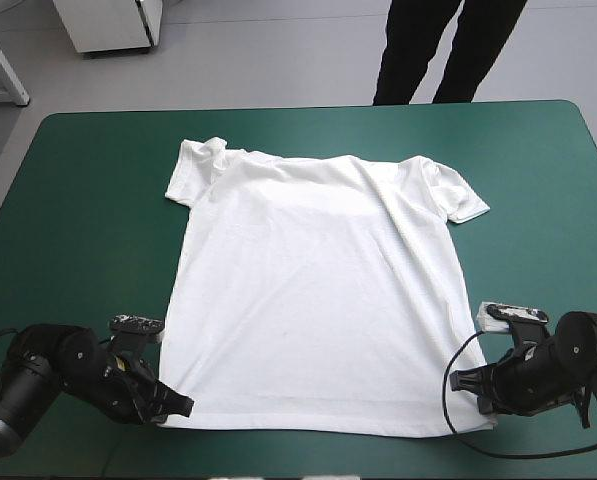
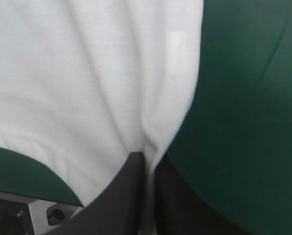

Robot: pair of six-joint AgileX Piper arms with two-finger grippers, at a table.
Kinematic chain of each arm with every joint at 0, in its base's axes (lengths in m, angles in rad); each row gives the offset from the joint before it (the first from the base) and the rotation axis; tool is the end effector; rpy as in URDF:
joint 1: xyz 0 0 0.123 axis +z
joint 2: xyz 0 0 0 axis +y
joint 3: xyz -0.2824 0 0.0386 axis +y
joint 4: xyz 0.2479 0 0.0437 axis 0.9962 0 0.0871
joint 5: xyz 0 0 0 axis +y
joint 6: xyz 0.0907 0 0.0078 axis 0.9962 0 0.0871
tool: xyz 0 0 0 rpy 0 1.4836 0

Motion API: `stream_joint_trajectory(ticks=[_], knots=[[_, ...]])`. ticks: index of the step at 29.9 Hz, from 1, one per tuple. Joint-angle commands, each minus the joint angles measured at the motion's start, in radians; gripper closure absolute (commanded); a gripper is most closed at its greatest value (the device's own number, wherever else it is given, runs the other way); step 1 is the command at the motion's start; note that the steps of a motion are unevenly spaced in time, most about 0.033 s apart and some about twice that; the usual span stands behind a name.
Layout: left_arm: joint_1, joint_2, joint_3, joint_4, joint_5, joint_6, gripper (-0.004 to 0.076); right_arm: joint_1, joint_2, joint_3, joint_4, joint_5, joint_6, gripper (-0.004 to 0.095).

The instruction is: Fold the cloth

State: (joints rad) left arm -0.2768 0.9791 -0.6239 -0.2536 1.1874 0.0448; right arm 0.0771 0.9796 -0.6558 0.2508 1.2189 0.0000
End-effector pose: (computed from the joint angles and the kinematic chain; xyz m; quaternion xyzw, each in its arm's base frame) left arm 0.1224 -0.0568 0.2458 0.1186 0.9840 -0.1256 0.0429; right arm 0.1325 0.0315 0.2537 -0.0019 0.9912 0.1218 0.0525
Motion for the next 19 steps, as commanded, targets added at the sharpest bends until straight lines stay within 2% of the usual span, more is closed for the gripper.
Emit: stream_joint_trajectory(ticks=[1, 4, 6, 7, 9, 14, 19], knots=[[-0.002, -0.013, -0.024, -0.042, 0.002, 0.036, 0.0640, 0.002, -0.013, -0.017, 0.022, 0.030, -0.006, 0.0676], [-0.002, -0.014, -0.024, -0.065, 0.020, 0.038, 0.0471, 0.002, -0.013, -0.022, 0.037, 0.030, 0.000, 0.0414], [-0.002, -0.015, -0.029, -0.077, 0.050, 0.038, 0.0340, 0.002, -0.013, -0.040, 0.050, 0.030, 0.014, 0.0282], [-0.002, -0.015, -0.039, -0.077, 0.071, 0.038, 0.0288, 0.002, -0.013, -0.052, 0.058, 0.030, 0.014, 0.0263], [-0.002, -0.015, -0.071, -0.075, 0.101, 0.038, 0.0240, 0.002, -0.013, -0.091, 0.060, 0.030, 0.017, 0.0284], [-0.002, -0.016, -0.233, 0.009, 0.060, 0.008, 0.0252, 0.002, -0.013, -0.267, 0.020, 0.030, 0.017, 0.0417], [0.000, 0.036, -0.414, 0.196, -0.023, -0.059, 0.0286, 0.002, 0.002, -0.435, -0.112, 0.030, 0.017, 0.0436]])
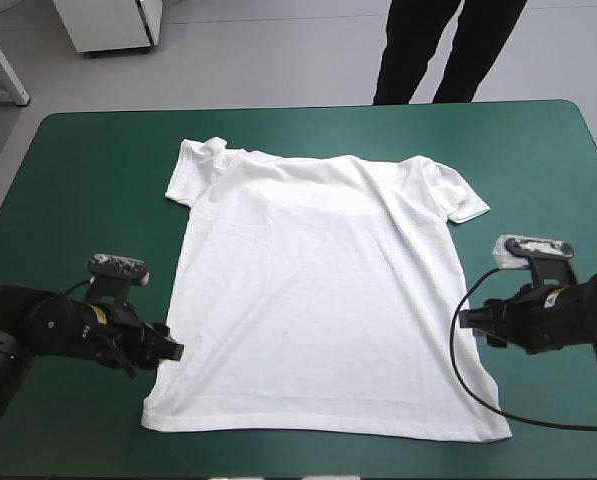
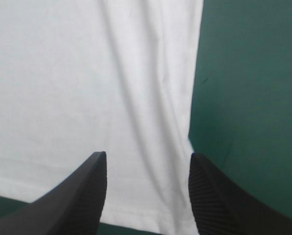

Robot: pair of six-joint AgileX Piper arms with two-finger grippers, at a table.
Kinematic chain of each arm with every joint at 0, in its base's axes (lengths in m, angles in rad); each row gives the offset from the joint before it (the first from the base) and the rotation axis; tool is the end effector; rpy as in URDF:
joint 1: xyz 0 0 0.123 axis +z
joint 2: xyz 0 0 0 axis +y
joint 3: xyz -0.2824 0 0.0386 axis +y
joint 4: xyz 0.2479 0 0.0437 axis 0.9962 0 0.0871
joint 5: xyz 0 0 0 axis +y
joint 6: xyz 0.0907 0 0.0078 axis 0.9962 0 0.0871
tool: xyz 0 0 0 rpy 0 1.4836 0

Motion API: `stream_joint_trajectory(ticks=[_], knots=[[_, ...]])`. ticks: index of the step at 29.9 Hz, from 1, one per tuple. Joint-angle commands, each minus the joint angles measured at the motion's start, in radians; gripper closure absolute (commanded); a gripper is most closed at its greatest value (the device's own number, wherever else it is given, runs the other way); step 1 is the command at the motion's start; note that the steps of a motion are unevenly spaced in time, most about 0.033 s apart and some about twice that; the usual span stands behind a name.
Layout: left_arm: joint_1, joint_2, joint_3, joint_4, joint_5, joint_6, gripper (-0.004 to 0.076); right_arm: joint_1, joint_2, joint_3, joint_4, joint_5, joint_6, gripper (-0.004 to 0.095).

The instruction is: Fold the cloth

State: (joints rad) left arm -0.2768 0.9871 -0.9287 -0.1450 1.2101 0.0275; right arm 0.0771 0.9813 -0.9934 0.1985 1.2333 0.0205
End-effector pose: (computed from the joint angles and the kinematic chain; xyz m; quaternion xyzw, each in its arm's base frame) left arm 0.1515 -0.0559 0.3257 0.1365 0.9690 -0.0949 0.1826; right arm 0.1589 0.0293 0.3450 -0.0157 0.9714 0.1088 0.2105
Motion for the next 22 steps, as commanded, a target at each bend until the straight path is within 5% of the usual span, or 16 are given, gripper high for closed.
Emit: stream_joint_trajectory(ticks=[1, 22], knots=[[0.000, 0.055, -0.145, 0.120, -0.046, -0.046, 0.0299, 0.002, 0.008, -0.129, -0.080, 0.016, -0.004, 0.0436], [0.032, 0.735, -0.642, 0.212, 0.005, -0.094, 0.0317, 0.002, 0.106, -0.275, -0.107, 0.014, 0.008, 0.0442]])
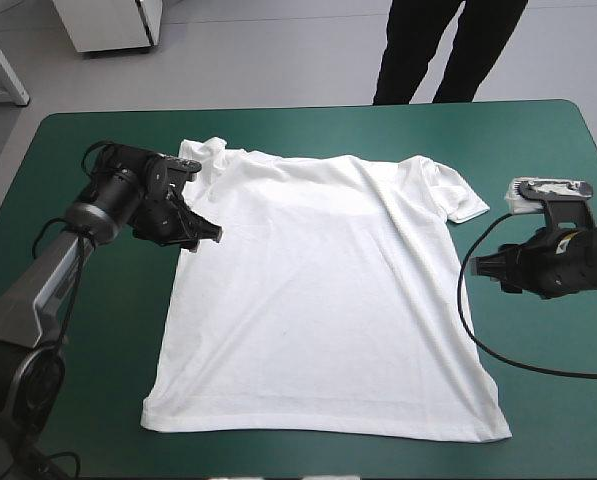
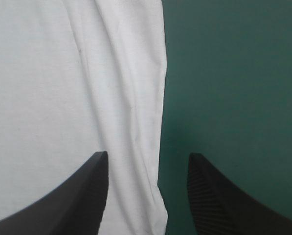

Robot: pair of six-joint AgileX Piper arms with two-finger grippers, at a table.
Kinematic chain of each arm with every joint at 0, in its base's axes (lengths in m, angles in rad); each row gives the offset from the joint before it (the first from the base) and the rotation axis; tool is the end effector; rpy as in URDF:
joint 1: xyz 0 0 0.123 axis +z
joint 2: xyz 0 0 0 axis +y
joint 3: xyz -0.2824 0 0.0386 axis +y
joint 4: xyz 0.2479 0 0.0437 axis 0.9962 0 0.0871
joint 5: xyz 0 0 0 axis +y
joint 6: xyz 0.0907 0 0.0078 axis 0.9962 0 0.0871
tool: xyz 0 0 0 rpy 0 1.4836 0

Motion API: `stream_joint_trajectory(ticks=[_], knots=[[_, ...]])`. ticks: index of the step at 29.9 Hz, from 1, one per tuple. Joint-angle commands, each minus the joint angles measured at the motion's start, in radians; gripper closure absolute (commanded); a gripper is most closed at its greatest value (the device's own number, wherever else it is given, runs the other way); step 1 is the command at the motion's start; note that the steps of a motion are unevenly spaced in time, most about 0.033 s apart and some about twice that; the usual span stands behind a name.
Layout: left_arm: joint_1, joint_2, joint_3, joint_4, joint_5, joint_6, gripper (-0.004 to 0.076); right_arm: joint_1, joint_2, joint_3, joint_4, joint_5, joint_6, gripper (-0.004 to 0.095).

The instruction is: Fold the cloth

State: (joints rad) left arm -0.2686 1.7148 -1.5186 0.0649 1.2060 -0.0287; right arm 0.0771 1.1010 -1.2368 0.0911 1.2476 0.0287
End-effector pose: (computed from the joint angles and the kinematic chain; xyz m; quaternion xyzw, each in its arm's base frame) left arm 0.3421 -0.0884 0.3035 0.1262 0.9833 0.0123 0.1307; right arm 0.1922 0.0227 0.3916 -0.0210 0.9617 0.0597 0.2667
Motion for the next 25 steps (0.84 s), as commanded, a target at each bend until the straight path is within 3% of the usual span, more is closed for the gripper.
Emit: stream_joint_trajectory(ticks=[1, 5, 15, 25], knots=[[0.041, 0.024, -0.056, 0.000, 0.017, -0.042, 0.0317, 0.002, -0.014, -0.031, 0.001, -0.001, 0.000, 0.0447], [0.108, 0.050, -0.056, -0.002, 0.021, -0.040, 0.0317, 0.002, -0.014, -0.031, 0.001, -0.001, 0.000, 0.0482], [0.127, 0.075, -0.056, -0.100, -0.134, -0.034, 0.0317, 0.002, -0.014, -0.031, 0.001, -0.007, 0.000, 0.0494], [0.127, 0.200, -0.056, -0.130, -0.117, -0.011, 0.0318, 0.002, -0.014, -0.031, -0.017, -0.003, 0.000, 0.0494]])
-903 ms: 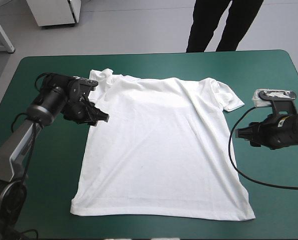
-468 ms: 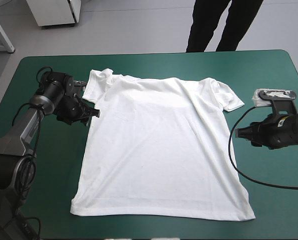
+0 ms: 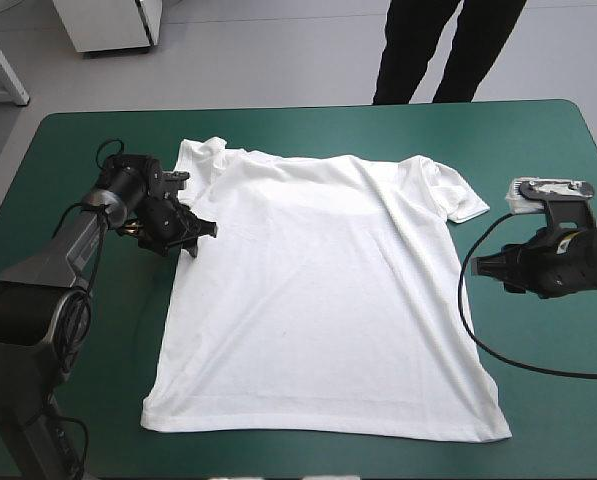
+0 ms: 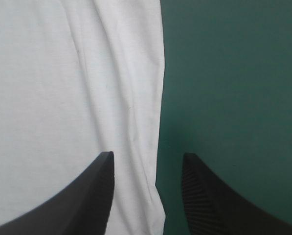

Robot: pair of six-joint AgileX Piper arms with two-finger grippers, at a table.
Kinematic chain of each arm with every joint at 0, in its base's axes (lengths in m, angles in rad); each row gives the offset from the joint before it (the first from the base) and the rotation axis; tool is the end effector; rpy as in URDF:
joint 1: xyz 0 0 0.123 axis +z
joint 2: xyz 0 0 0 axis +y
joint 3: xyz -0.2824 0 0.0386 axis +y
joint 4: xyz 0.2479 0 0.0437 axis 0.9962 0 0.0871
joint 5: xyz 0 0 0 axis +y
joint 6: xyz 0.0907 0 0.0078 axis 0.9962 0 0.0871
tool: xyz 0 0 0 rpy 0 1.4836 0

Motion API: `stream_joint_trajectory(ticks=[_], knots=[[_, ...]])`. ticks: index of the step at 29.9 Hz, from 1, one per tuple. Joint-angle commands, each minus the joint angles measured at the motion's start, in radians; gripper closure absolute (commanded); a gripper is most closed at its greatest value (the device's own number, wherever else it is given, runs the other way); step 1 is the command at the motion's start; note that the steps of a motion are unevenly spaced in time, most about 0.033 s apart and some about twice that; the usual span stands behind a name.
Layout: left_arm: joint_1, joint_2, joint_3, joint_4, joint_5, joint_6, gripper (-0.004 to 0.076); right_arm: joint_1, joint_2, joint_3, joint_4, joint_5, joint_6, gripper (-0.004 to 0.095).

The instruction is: Fold the cloth

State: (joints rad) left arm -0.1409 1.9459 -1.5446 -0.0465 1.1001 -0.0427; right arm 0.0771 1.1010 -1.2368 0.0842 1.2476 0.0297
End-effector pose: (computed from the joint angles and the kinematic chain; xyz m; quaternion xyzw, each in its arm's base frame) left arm 0.3943 -0.0597 0.2252 0.0400 0.9959 -0.0286 0.0759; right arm 0.1923 0.0221 0.3916 -0.0207 0.9619 0.0564 0.2668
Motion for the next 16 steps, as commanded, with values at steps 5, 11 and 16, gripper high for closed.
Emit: stream_joint_trajectory(ticks=[5, 11, 16], knots=[[-0.001, -0.015, -0.030, -0.017, -0.038, 0.004, 0.0347, 0.002, -0.011, -0.031, -0.025, -0.004, -0.001, 0.0494], [-0.001, -0.015, -0.030, -0.019, -0.058, 0.008, 0.0658, 0.002, 0.052, -0.031, -0.029, -0.046, 0.016, 0.0493], [-0.001, -0.015, -0.030, -0.021, -0.053, 0.033, 0.0746, 0.000, 0.166, -0.031, 0.000, -0.096, 0.018, 0.0491]])
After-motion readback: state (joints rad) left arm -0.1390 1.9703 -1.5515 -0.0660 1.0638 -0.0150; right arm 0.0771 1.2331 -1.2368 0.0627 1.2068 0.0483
